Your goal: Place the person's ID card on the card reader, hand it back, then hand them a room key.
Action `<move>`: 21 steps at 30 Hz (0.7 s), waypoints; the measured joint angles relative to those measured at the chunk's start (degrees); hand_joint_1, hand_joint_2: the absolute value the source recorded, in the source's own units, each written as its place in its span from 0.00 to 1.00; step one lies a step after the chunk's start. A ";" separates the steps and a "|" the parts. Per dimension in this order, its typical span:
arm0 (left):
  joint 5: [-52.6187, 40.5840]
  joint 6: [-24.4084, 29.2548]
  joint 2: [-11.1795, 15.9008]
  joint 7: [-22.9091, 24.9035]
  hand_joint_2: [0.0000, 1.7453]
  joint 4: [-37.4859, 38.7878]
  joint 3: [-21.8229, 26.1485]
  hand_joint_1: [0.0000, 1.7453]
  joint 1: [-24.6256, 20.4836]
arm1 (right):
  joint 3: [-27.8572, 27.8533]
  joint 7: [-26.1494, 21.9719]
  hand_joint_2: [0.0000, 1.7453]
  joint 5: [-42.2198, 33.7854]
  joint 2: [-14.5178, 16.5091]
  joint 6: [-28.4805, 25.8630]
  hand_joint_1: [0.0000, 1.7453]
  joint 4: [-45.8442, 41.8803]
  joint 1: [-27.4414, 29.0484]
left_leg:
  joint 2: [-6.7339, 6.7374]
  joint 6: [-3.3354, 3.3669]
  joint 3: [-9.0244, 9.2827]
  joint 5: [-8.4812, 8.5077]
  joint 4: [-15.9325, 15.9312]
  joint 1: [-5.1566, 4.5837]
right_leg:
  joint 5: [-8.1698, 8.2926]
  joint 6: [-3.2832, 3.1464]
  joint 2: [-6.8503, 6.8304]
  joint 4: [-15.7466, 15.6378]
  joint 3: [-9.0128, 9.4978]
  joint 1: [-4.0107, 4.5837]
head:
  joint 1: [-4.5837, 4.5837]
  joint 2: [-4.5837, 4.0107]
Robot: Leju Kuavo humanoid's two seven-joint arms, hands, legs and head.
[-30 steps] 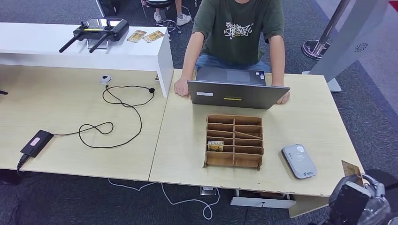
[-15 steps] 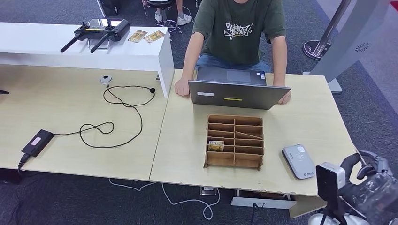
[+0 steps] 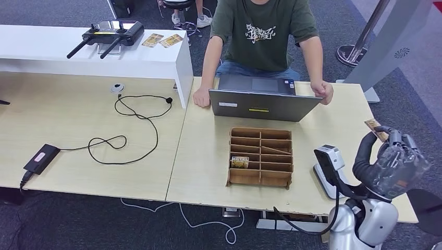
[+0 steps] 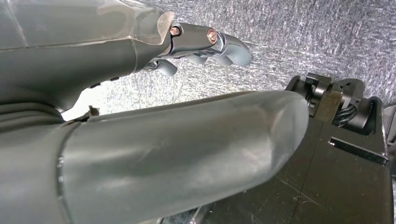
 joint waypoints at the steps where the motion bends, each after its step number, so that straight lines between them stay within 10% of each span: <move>1: -0.08 -0.11 0.00 -0.04 0.00 0.00 -0.03 0.00 -0.11 | 0.38 0.27 1.00 0.71 0.12 0.00 0.89 0.65 -0.95 | 0.00 0.00 0.00 0.00 0.00 0.00 | 0.00 0.00 0.00 0.00 0.00 0.00 | 0.00 0.00; 21: -1.57 -2.54 0.22 -0.15 0.00 0.37 -1.31 0.00 -2.04 | 9.73 17.42 1.00 10.52 -0.62 0.02 0.94 20.06 -22.21 | 0.06 -0.05 0.03 0.06 0.02 0.00 | 0.05 -0.02 0.09 0.01 -0.05 0.00 | -0.01 0.00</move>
